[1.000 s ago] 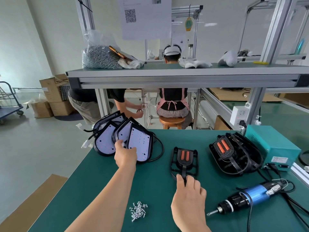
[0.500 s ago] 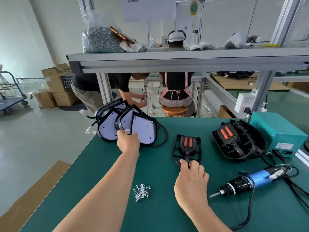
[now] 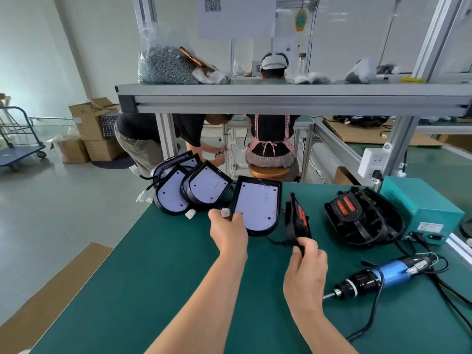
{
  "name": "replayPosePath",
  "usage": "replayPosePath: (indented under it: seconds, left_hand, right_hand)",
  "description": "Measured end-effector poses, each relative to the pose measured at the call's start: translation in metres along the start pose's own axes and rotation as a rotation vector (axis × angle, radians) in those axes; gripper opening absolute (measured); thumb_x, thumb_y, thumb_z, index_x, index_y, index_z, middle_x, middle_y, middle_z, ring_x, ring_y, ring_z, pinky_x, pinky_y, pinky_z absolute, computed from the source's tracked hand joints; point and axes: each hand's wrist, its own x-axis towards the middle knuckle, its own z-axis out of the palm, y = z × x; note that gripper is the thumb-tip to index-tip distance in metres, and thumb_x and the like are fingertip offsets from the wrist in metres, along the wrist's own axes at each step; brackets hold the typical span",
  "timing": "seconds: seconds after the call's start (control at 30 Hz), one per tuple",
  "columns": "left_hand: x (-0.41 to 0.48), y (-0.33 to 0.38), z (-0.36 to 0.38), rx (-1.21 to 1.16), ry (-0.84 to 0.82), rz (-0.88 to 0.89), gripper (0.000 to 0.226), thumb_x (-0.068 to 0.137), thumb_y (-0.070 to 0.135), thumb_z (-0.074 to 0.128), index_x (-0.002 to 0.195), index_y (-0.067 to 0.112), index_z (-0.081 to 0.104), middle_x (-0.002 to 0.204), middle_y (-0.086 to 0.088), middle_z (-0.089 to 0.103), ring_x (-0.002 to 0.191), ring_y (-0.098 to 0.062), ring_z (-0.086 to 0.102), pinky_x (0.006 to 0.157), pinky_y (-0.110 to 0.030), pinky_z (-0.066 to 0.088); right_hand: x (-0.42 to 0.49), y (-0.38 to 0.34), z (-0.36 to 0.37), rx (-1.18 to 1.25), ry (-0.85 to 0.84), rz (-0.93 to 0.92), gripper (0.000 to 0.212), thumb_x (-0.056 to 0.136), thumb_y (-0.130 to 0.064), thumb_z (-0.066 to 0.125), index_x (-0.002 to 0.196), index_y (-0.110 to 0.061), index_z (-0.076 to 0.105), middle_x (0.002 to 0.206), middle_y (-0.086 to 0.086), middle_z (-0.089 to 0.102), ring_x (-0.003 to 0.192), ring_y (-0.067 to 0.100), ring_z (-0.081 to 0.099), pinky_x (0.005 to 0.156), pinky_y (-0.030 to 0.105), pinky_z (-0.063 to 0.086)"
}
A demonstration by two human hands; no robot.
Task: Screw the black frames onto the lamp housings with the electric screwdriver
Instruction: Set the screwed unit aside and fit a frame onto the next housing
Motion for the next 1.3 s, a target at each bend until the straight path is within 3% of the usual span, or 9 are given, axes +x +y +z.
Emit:
replayPosePath:
  seconds: [0.23, 0.33, 0.47, 0.73, 0.83, 0.93, 1.07, 1.23, 1.3]
  left_hand:
    - [-0.051, -0.018, -0.006, -0.002, -0.062, -0.041, 0.013, 0.093, 0.009, 0.055, 0.096, 0.013, 0.044, 0.081, 0.0, 0.054, 0.063, -0.016, 0.042, 0.053, -0.027, 0.036]
    - [-0.071, -0.027, -0.011, 0.031, -0.066, -0.046, 0.014, 0.093, 0.009, 0.056, 0.094, 0.013, 0.042, 0.08, -0.002, 0.056, 0.063, -0.016, 0.044, 0.053, -0.028, 0.036]
    - [-0.091, -0.039, -0.02, 0.042, -0.082, -0.044, 0.014, 0.096, 0.01, 0.056, 0.094, 0.014, 0.043, 0.083, -0.003, 0.059, 0.068, -0.016, 0.05, 0.058, -0.026, 0.04]
    - [-0.114, -0.051, -0.035, 0.055, -0.14, -0.044, 0.016, 0.098, 0.022, 0.059, 0.097, 0.014, 0.045, 0.086, -0.001, 0.061, 0.073, -0.013, 0.053, 0.059, -0.019, 0.038]
    - [-0.116, -0.048, -0.039, 0.074, -0.153, -0.04, 0.015, 0.099, 0.021, 0.058, 0.099, 0.012, 0.046, 0.088, 0.0, 0.061, 0.076, -0.01, 0.054, 0.06, -0.017, 0.038]
    - [-0.118, -0.048, -0.042, 0.081, -0.169, -0.039, 0.014, 0.099, 0.018, 0.057, 0.095, 0.012, 0.046, 0.085, -0.001, 0.06, 0.073, -0.011, 0.052, 0.058, -0.015, 0.039]
    - [-0.12, -0.049, -0.046, 0.057, -0.181, -0.041, 0.015, 0.097, 0.014, 0.059, 0.09, 0.011, 0.046, 0.08, -0.002, 0.057, 0.068, -0.014, 0.049, 0.059, -0.014, 0.041]
    - [-0.121, -0.053, -0.051, -0.017, -0.218, -0.109, 0.015, 0.1, 0.025, 0.053, 0.096, 0.01, 0.051, 0.089, -0.008, 0.06, 0.082, -0.025, 0.055, 0.087, -0.052, 0.052]
    - [-0.121, -0.055, -0.052, -0.001, -0.228, -0.104, 0.017, 0.1, 0.026, 0.051, 0.095, 0.01, 0.05, 0.086, -0.007, 0.058, 0.079, -0.024, 0.053, 0.082, -0.051, 0.052]
  right_hand:
    - [0.0, -0.03, -0.028, 0.239, 0.104, -0.092, 0.019, 0.102, -0.01, 0.049, 0.12, -0.01, 0.056, 0.104, 0.002, 0.049, 0.094, 0.008, 0.05, 0.083, 0.028, 0.035]
    - [-0.005, -0.035, -0.04, 0.123, 0.104, -0.351, 0.015, 0.097, 0.001, 0.057, 0.11, -0.003, 0.063, 0.098, -0.013, 0.047, 0.09, 0.026, 0.052, 0.082, 0.036, 0.041]
    - [-0.017, -0.018, -0.046, -0.135, 0.042, -0.571, 0.018, 0.086, 0.008, 0.069, 0.097, -0.006, 0.071, 0.089, 0.004, 0.056, 0.079, 0.027, 0.05, 0.069, 0.04, 0.046]
    - [-0.038, 0.014, -0.054, -0.454, 0.014, -0.535, 0.052, 0.042, 0.009, 0.092, 0.081, -0.021, 0.077, 0.074, 0.002, 0.057, 0.064, 0.033, 0.058, 0.063, 0.043, 0.044]
    - [-0.043, 0.017, -0.06, -0.44, 0.026, -0.672, 0.018, 0.065, -0.017, 0.076, 0.082, -0.023, 0.077, 0.073, -0.001, 0.056, 0.067, 0.031, 0.055, 0.065, 0.037, 0.039]
    - [-0.052, 0.022, -0.061, -0.405, 0.021, -0.712, 0.032, 0.069, -0.033, 0.05, 0.083, -0.025, 0.078, 0.073, -0.002, 0.057, 0.077, 0.023, 0.045, 0.066, 0.035, 0.039]
    - [-0.06, 0.022, -0.063, -0.394, 0.056, -0.651, 0.034, 0.068, -0.036, 0.049, 0.081, -0.027, 0.079, 0.073, -0.004, 0.061, 0.087, 0.02, 0.044, 0.077, 0.037, 0.034]
    - [-0.063, 0.023, -0.069, -0.417, 0.016, -0.664, 0.024, 0.069, -0.036, 0.064, 0.085, -0.025, 0.079, 0.075, -0.002, 0.057, 0.085, 0.023, 0.053, 0.084, 0.037, 0.034]
    - [-0.064, 0.022, -0.072, -0.427, -0.042, -0.662, 0.027, 0.058, -0.028, 0.076, 0.085, -0.025, 0.077, 0.075, -0.002, 0.053, 0.079, 0.022, 0.055, 0.083, 0.035, 0.034]
